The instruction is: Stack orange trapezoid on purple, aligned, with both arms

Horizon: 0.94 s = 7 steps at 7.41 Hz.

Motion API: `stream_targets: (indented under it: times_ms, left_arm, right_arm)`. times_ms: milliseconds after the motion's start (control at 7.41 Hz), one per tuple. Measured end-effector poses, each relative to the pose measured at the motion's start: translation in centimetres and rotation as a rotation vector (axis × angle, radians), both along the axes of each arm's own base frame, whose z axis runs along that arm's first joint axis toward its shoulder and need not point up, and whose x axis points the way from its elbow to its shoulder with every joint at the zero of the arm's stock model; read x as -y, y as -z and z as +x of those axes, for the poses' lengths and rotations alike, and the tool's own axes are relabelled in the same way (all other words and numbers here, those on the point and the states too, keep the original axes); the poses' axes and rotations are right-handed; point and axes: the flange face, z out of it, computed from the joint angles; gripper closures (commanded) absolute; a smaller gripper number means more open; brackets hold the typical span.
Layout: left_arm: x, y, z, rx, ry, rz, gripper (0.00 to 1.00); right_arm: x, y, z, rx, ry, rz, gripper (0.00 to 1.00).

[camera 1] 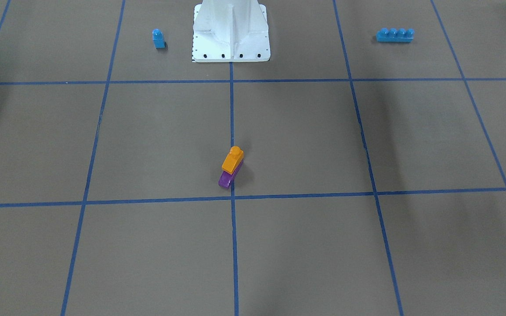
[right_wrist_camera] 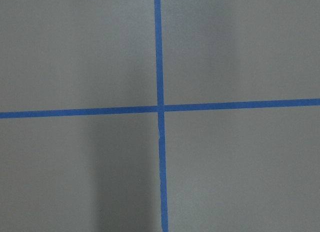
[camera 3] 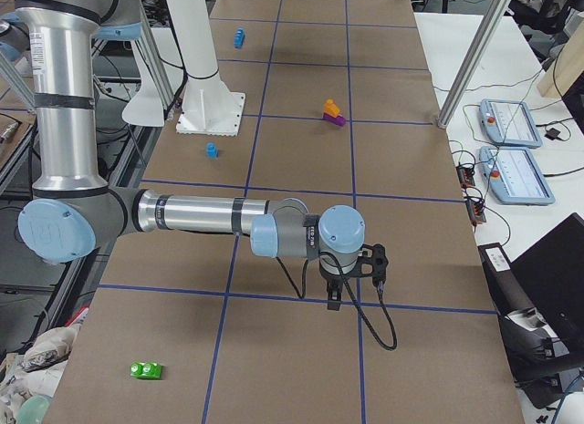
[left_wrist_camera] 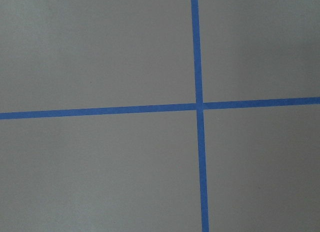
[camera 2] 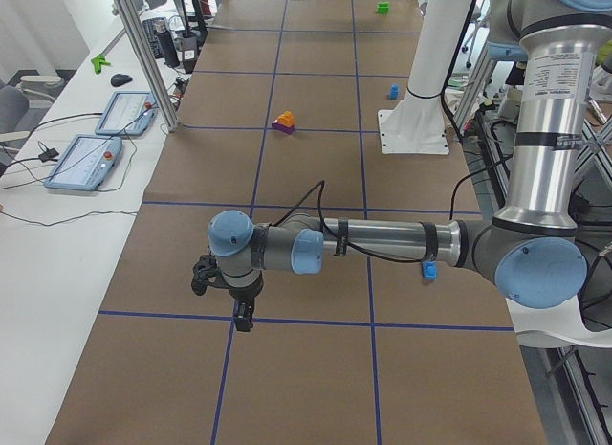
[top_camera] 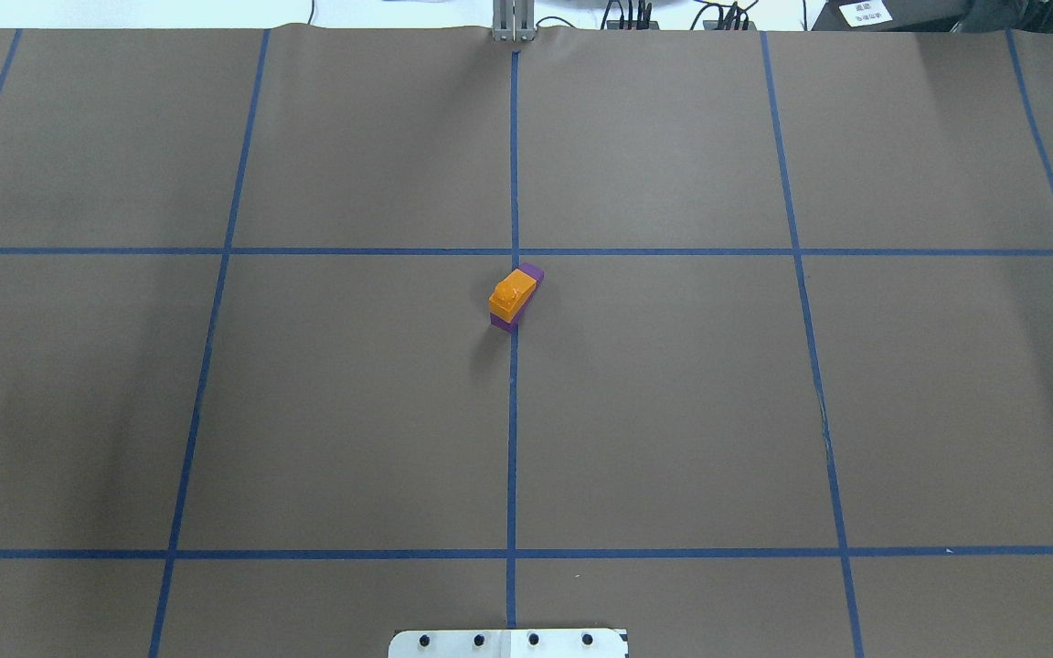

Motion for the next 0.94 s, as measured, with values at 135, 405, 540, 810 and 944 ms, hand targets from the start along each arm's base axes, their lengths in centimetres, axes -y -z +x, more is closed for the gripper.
stream_targets:
  times_ms: [135, 405, 540, 810, 944]
  left_arm:
    - [0.00, 0.00, 0.00, 0.000, 0.001, -0.001, 0.00]
    - [0.00, 0.00, 0.00, 0.000, 0.003, -0.003, 0.00]
    - [-0.01, -0.01, 0.00, 0.000, 0.004, -0.005, 0.00]
    - [-0.01, 0.00, 0.00, 0.000, 0.021, -0.020, 0.00]
    - [-0.01, 0.03, 0.00, -0.001, 0.027, -0.025, 0.00]
  right_arm:
    - [0.00, -0.01, 0.01, -0.001, 0.000, -0.001, 0.00]
    - [-0.01, -0.08, 0.01, -0.002, -0.001, -0.002, 0.00]
    - [-0.01, -0.08, 0.01, -0.002, -0.001, -0.003, 0.00]
    - [0.00, -0.03, 0.01, -0.002, -0.002, -0.002, 0.00]
    - [0.00, -0.02, 0.01, -0.002, -0.002, -0.002, 0.00]
